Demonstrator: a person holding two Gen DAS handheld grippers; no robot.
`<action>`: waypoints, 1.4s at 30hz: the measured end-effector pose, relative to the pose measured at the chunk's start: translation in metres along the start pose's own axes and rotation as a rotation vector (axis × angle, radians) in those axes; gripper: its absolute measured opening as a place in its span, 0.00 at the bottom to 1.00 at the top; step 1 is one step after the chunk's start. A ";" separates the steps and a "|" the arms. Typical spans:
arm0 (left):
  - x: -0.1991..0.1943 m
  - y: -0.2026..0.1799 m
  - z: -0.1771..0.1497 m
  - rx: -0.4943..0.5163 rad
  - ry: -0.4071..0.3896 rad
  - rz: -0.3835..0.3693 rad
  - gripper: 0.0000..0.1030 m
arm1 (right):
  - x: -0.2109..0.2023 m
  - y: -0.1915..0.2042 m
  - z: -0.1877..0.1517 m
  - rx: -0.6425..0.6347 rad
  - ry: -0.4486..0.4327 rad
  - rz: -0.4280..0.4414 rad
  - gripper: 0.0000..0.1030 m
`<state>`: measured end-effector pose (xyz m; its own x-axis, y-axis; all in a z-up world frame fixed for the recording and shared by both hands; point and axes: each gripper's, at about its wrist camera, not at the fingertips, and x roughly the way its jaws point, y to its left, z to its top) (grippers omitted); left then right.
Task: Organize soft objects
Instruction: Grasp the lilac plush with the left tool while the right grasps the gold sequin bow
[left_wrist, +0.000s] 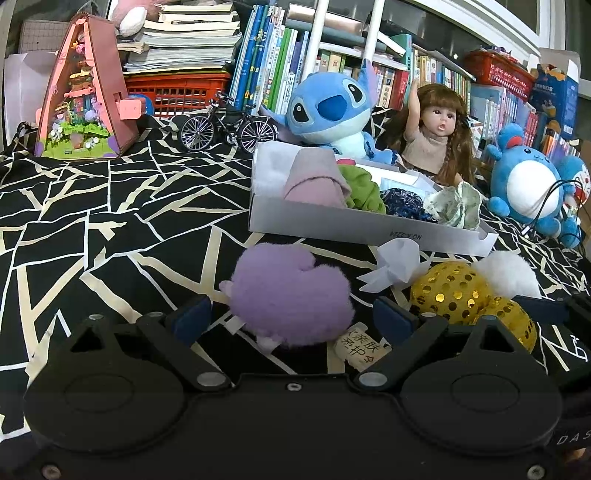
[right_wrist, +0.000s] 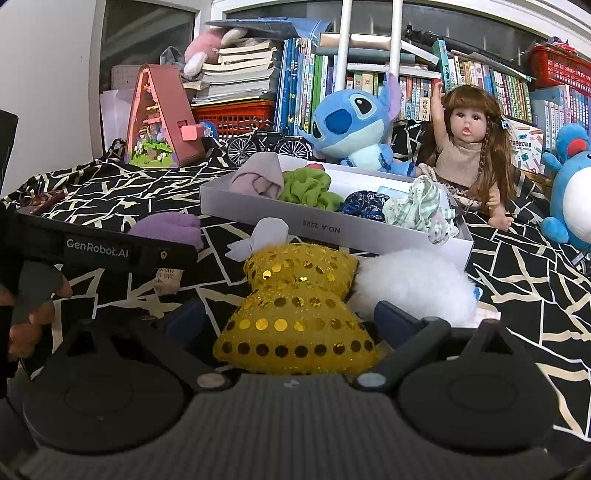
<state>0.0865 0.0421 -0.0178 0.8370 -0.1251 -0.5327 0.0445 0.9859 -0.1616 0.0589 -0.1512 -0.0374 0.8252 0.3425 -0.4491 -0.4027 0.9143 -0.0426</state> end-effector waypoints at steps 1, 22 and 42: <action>0.000 0.000 0.000 0.003 0.001 0.002 0.91 | 0.000 0.000 0.000 0.000 0.002 -0.001 0.99; 0.001 -0.005 -0.001 0.035 -0.009 0.058 0.70 | 0.004 0.000 -0.001 -0.002 0.024 0.000 0.91; -0.023 -0.004 0.025 0.059 -0.081 0.051 0.58 | -0.014 -0.002 0.017 0.033 -0.065 0.005 0.67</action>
<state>0.0813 0.0440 0.0159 0.8803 -0.0675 -0.4695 0.0309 0.9959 -0.0854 0.0549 -0.1540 -0.0163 0.8476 0.3591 -0.3906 -0.3944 0.9189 -0.0109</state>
